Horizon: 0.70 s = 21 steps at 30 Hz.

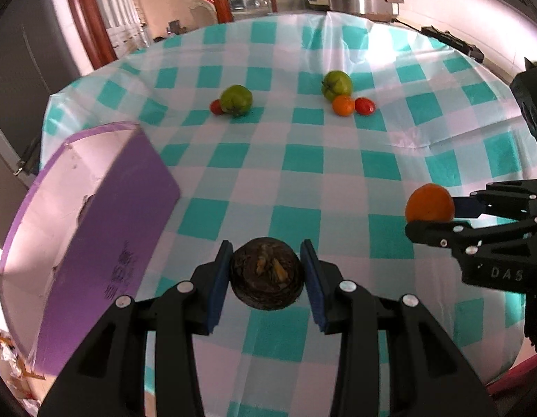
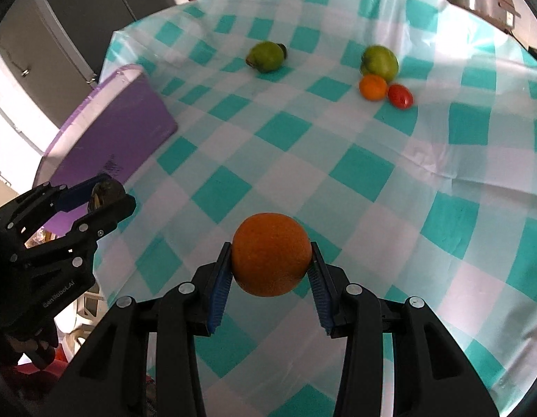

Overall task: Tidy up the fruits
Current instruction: 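Carry the orange and mangosteen in both tools over the white box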

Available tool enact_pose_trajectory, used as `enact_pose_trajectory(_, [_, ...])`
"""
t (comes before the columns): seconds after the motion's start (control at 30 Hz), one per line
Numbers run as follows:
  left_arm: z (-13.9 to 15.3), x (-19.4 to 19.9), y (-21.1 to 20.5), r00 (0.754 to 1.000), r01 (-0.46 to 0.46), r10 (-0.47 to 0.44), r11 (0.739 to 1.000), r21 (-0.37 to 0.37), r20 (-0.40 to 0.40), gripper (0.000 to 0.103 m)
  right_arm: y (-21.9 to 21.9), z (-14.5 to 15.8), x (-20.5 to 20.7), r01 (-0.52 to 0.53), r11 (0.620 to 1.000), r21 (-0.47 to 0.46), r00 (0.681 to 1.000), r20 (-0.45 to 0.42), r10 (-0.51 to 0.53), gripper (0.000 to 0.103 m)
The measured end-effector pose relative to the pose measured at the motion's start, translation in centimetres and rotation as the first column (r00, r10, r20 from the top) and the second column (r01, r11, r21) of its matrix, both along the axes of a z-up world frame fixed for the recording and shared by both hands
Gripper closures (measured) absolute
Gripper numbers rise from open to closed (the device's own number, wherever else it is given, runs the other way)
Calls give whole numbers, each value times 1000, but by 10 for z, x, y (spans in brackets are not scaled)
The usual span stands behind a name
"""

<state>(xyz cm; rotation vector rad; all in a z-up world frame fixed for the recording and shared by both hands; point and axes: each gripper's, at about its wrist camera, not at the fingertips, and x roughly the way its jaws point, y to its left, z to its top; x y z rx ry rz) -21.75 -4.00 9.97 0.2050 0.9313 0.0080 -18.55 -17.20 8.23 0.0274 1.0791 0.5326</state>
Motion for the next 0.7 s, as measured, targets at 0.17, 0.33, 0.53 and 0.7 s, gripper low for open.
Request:
enact_pose_trajectory(0.17, [15, -19, 4, 999, -31, 31, 999, 9, 33, 63, 1, 11, -14, -13, 1000, 22, 1000, 11, 13, 61])
enact_pose_trajectory(0.33, [27, -34, 10, 997, -51, 50, 999, 19, 52, 63, 9, 16, -24, -38, 999, 38, 999, 8, 38, 61])
enact_pose_trajectory(0.53, [37, -36, 24, 994, -78, 77, 997, 19, 74, 63, 18, 22, -23, -57, 997, 55, 998, 6, 56, 61])
enact_pose_trajectory(0.7, [44, -32, 49, 991, -98, 96, 995, 22, 96, 63, 43, 29, -11, -85, 994, 74, 996, 5, 85, 61])
